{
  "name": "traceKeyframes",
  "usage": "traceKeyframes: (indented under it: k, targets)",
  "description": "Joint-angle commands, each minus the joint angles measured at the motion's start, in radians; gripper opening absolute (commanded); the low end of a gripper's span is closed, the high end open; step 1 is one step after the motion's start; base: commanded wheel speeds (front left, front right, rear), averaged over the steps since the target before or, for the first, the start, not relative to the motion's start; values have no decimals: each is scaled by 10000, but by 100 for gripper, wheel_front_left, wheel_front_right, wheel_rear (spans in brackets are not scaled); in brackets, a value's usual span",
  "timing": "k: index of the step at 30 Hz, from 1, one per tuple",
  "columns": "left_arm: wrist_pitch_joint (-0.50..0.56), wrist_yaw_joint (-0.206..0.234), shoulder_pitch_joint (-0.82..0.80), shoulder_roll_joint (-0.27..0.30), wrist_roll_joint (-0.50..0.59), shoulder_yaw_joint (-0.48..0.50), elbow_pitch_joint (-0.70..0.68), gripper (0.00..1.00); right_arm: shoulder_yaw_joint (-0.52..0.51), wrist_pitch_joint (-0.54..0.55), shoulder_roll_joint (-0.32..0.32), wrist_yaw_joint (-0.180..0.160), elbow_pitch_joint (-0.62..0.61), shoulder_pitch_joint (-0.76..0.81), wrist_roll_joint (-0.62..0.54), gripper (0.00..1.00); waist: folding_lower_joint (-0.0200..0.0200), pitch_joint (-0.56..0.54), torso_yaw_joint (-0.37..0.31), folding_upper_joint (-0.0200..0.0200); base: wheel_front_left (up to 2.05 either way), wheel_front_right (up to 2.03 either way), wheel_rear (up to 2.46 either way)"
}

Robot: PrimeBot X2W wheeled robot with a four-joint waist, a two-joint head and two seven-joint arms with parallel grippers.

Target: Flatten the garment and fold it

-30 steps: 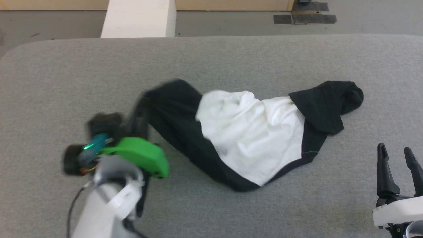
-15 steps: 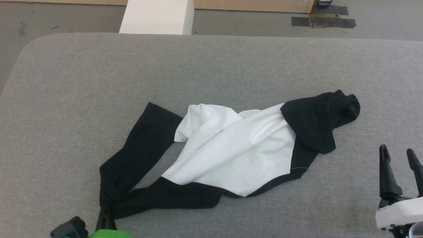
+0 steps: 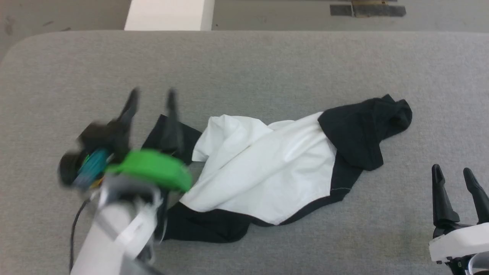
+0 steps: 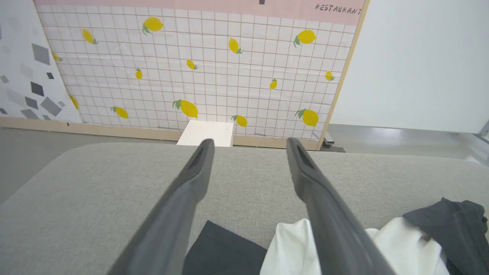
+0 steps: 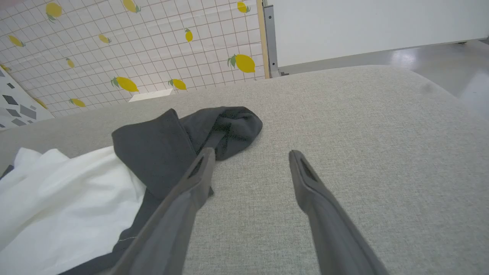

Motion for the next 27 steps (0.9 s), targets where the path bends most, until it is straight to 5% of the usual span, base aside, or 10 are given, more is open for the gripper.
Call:
traceKeyframes:
  k: [1, 11, 18, 19, 20, 21, 27]
  targets:
    - [344, -378, -698, 99, 216, -448, 415, 100, 31, 14, 5, -13, -57, -180, -29, 100, 1, 337, -303, 0, 0, 0, 0]
    - [2901, -2633, -3390, 183, 243, -2465, 4236, 100, 76, 26, 5, -13, -1, -543, -55, 100, 1, 1041, -1037, 0, 0, 0, 0]
    - [5002, -3350, -3884, 796, 77, -3494, 5719, 100, 167, 15, 5, -13, 94, -594, -64, 100, 1, 1218, -1278, 0, 0, 0, 0]
    - [5016, -3385, -3936, 894, 112, -3621, 5811, 94, 189, 16, 5, -13, 102, -605, -67, 100, 1, 1223, -1299, 0, 0, 0, 0]
    - [4904, -3415, -4016, 1033, 233, -3792, 5906, 15, 230, 25, 5, -13, 119, -628, -73, 100, 1, 1208, -1338, 0, 0, 0, 0]
    - [4785, -3436, -4070, 1121, 309, -3930, 5976, 0, 256, 38, 5, -13, 131, -643, -80, 100, 1, 1197, -1362, 0, 0, 0, 0]
    - [3136, -3462, -4691, 857, -53, -3712, 5622, 0, 323, 61, 5, -13, 153, -690, -131, 100, 1, 1039, -1469, 0, 0, 0, 0]
